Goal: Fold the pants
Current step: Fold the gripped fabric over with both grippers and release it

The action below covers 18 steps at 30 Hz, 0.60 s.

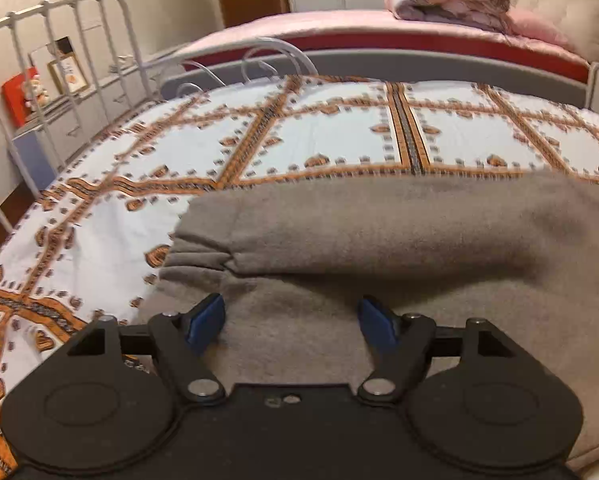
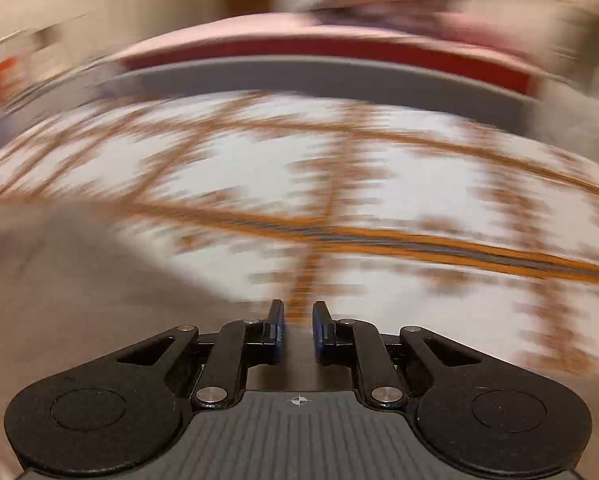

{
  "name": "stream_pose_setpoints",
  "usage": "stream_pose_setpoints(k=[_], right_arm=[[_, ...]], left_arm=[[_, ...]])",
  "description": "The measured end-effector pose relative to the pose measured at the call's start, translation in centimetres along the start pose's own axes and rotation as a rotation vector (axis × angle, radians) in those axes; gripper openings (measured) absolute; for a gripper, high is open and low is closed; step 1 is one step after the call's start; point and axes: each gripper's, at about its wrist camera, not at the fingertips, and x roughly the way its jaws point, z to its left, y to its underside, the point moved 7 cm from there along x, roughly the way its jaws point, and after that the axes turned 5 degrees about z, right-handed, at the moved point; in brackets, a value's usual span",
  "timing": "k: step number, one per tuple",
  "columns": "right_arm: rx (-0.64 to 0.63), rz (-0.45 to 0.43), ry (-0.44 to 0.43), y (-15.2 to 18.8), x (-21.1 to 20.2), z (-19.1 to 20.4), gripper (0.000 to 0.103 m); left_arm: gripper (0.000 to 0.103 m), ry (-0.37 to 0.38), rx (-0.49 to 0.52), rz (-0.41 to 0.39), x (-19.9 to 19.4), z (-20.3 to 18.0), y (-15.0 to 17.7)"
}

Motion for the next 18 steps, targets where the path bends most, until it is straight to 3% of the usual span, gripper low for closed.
stream_pose_setpoints(k=[2, 5, 7, 9, 12, 15, 18], right_arm=[[0.12, -0.073, -0.061, -0.1, -3.9, -3.8, 0.014], [0.247, -0.132, -0.027, 1.9, -9.6, -10.0, 0.022], [0.378, -0.147, -0.012, 4.4, -12.5, -14.5, 0.048], [0.579, -0.164, -0.027, 7.8, -15.2, -19.3, 0.058], [0.789, -0.187, -0.049, 11.3, -18.0, -23.9, 0.058], [0.826, -0.138, -0.003, 13.9, -19.3, -25.9, 0.058], [0.887, -0.067, -0.013, 16.0, -18.7, -26.5, 0.058]], left_arm=[[0.074, 0.012, -0.041, -0.028, -1.1, 0.3, -0.3], [0.08, 0.009, -0.047, -0.048, -1.8, 0.3, -0.5], [0.08, 0.01, -0.039, -0.021, -1.7, 0.1, 0.0], [0.08, 0.035, -0.057, 0.0, -1.8, 0.2, 0.6], [0.08, 0.061, -0.102, 0.009, -2.1, 0.6, 0.9], [0.08, 0.089, -0.163, 0.015, -2.5, 1.0, 1.2], [0.08, 0.094, -0.189, 0.016, -2.8, 1.2, 1.3]])
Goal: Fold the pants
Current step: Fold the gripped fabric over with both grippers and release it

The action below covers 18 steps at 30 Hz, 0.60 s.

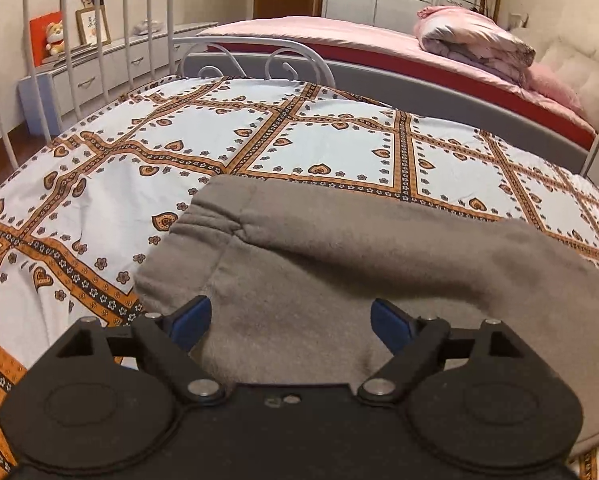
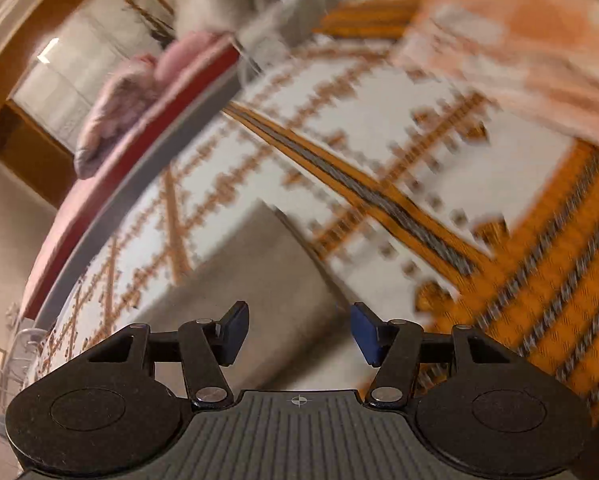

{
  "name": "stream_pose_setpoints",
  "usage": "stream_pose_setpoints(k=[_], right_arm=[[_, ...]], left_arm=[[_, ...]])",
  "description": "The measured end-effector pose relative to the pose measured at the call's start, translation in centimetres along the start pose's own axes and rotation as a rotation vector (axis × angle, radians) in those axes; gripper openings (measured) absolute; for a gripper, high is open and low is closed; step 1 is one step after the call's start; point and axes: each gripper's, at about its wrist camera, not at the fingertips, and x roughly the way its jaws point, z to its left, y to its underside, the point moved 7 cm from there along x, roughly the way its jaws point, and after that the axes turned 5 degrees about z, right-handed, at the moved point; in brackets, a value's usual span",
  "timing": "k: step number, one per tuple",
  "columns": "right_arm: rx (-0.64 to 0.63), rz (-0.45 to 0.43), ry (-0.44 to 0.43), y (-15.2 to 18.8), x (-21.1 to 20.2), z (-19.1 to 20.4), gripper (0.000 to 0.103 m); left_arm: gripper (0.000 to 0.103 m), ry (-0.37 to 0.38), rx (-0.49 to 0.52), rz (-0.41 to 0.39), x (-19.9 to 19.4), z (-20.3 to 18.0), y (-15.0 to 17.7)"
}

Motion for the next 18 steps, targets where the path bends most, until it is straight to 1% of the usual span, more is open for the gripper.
stream_pose_setpoints(k=[2, 4, 5, 6, 7, 9, 11, 13, 14, 15, 17, 18], right_arm=[[0.033, 0.024, -0.013, 0.6, -0.2, -0.9, 0.058], [0.061, 0.026, -0.055, 1.1, -0.3, -1.1, 0.057], [0.07, 0.036, -0.061, 1.2, 0.2, -1.1, 0.057], [0.084, 0.049, -0.061, 1.3, 0.5, -1.1, 0.053], [0.109, 0.065, -0.071, 1.4, 1.0, -1.2, 0.045], [0.188, 0.112, -0.091, 1.8, 2.5, -2.0, 0.044], [0.215, 0.116, -0.102, 1.6, 3.2, -2.1, 0.044], [0.195, 0.106, -0.105, 1.2, 3.7, -1.8, 0.044], [0.166, 0.104, -0.089, 1.0, 4.2, -1.5, 0.043], [0.116, 0.1, -0.056, 0.9, 4.3, -1.1, 0.038], [0.014, 0.09, 0.003, 0.7, 4.7, 0.0, 0.037], [-0.055, 0.08, 0.034, 0.7, 4.7, 0.7, 0.024]], left_arm=[[0.08, -0.004, 0.006, 0.005, -0.1, -0.1, 0.1], [0.08, -0.009, 0.021, 0.017, 0.1, -0.2, 0.3], [0.08, -0.013, 0.03, 0.023, 0.2, -0.3, 0.5], [0.08, -0.017, 0.044, 0.026, 0.4, -0.3, 0.6], [0.08, -0.019, 0.055, 0.028, 0.5, -0.4, 0.7], [0.08, -0.023, 0.076, 0.03, 0.6, -0.4, 0.9], [0.08, -0.025, 0.092, 0.034, 0.8, -0.5, 1.0], [0.081, -0.032, 0.114, 0.041, 1.1, -0.7, 1.3], [0.082, -0.036, 0.128, 0.043, 1.2, -0.8, 1.4], [0.085, -0.041, 0.145, 0.045, 1.3, -1.0, 1.5], [0.087, -0.048, 0.169, 0.051, 1.4, -1.3, 1.8], [0.087, -0.054, 0.176, 0.051, 1.5, -1.5, 1.9]])
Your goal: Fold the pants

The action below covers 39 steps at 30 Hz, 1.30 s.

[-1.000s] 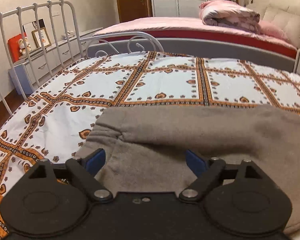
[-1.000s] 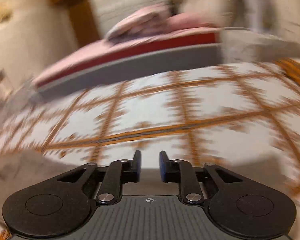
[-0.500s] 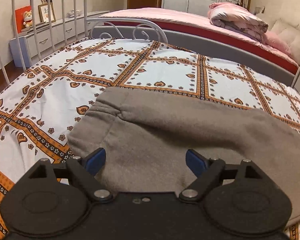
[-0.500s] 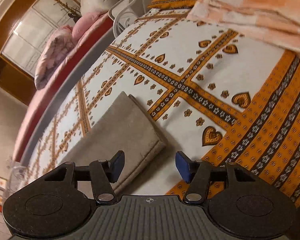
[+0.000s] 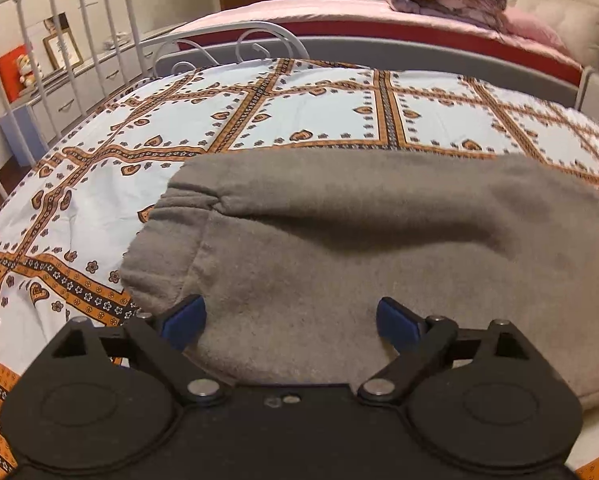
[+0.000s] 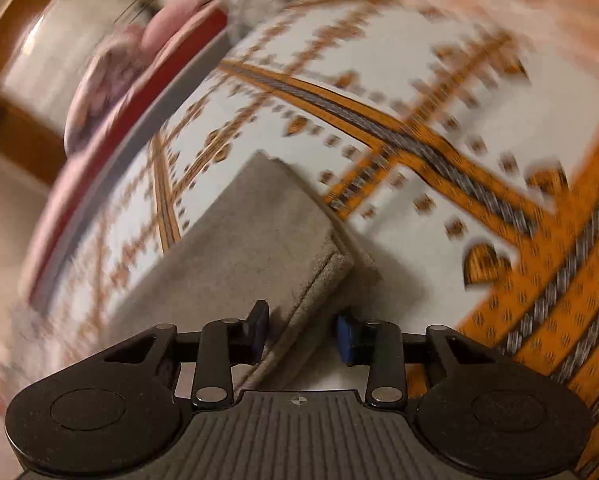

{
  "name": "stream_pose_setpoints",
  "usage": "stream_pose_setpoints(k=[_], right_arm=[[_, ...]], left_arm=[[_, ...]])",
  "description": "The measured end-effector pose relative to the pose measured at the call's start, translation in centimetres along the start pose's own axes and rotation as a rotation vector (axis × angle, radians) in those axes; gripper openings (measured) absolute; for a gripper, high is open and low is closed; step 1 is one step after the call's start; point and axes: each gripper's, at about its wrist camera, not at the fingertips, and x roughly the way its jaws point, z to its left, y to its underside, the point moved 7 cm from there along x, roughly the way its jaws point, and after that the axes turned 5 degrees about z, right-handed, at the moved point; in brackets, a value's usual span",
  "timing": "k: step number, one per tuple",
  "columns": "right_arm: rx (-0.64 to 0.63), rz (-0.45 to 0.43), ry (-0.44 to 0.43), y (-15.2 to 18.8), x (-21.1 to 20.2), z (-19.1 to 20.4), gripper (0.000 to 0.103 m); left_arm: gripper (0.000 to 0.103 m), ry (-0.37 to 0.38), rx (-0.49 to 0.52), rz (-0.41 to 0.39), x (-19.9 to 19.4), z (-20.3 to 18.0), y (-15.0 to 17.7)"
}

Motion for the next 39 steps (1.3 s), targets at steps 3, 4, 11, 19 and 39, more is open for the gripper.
stream_pose_setpoints(k=[3, 4, 11, 19, 39], right_arm=[[-0.163, -0.14, -0.048, -0.7, -2.4, 3.1, 0.014], [-0.215, -0.212, -0.099, -1.0, -4.1, 4.5, 0.013], [-0.204, -0.119, 0.07, -0.1, -1.8, 0.9, 0.014], [-0.006, -0.249, 0.183, -1.3, -5.2, -2.7, 0.041], [-0.659, -0.03, 0.025, 6.7, 12.4, 21.5, 0.033]], left_arm=[[0.087, 0.017, -0.039, -0.013, -0.3, 0.4, -0.2], [0.087, 0.03, -0.059, -0.018, -0.4, 0.6, -0.2], [0.087, 0.04, 0.021, -0.007, -0.1, -0.3, 0.3], [0.078, 0.061, -0.044, -0.074, -1.6, 0.9, -0.6], [0.086, -0.011, 0.061, -0.08, 1.0, -2.0, -2.2]])
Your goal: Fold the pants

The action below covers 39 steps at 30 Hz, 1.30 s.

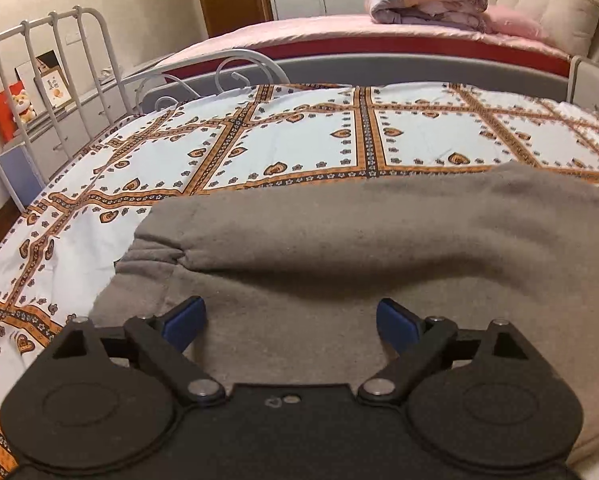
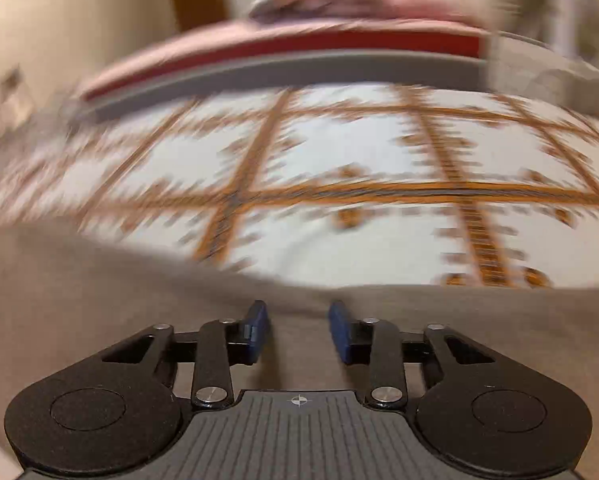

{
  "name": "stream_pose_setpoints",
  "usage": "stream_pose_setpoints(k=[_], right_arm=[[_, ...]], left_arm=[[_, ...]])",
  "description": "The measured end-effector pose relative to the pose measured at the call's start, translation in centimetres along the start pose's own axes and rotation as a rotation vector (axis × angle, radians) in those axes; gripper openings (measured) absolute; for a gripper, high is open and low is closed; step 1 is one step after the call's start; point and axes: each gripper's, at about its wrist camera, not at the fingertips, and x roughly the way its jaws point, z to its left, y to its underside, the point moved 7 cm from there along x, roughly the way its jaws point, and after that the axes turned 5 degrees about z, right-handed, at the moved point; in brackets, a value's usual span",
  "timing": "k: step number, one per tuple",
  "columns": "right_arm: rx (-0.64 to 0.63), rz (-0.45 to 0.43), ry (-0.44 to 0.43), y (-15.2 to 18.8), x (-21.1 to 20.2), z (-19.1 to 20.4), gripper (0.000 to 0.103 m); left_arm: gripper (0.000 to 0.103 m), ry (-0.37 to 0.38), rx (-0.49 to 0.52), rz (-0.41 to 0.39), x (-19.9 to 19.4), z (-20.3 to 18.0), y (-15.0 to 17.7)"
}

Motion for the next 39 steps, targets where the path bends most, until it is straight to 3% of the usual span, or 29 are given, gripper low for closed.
stream_pose_setpoints(k=[2, 6, 9, 11, 15, 23, 29, 30, 31, 39], right_arm=[[0.091, -0.063, 0.076, -1.3, -3.1, -3.7, 0.033], [0.331, -0.114, -0.005, -1.5, -9.1, -11.0, 0.035], [0.471, -0.091, 0.018, 1.7, -12.5, -16.3, 0.048], [0.577, -0.077, 0.017, 4.1, -14.4, -19.2, 0.048], [0.809, -0.031, -0.073, 8.2, -15.9, -22.5, 0.048], [0.921, 0.021, -0.153, 9.3, -15.1, -24.7, 0.048], [0.765, 0.073, -0.066, 8.3, -12.8, -23.6, 0.047], [0.718, 0.083, -0.031, 8.1, -12.5, -23.2, 0.03], [0.673, 0.088, -0.002, 7.8, -12.4, -22.9, 0.021], [0.707, 0.083, -0.027, 8.6, -12.1, -23.1, 0.022]], left_arm=[[0.086, 0.01, -0.005, -0.007, -0.2, 0.3, 0.1], [0.088, 0.018, 0.007, 0.002, -0.3, 0.2, 0.6], [0.088, 0.017, 0.012, 0.001, -0.4, 0.3, 0.7], [0.089, 0.017, 0.0, 0.006, -0.4, 0.4, 0.8], [0.09, 0.001, -0.014, 0.016, -0.4, 0.3, 0.7], [0.09, -0.014, -0.051, 0.029, -0.8, 0.5, 0.7], [0.096, -0.015, -0.012, 0.048, -0.4, 0.3, 1.4], [0.096, -0.015, -0.006, 0.05, -0.4, 0.2, 1.5], [0.096, -0.018, -0.002, 0.049, -0.5, 0.1, 1.5], [0.097, -0.012, -0.002, 0.052, -0.7, 0.2, 1.6]])
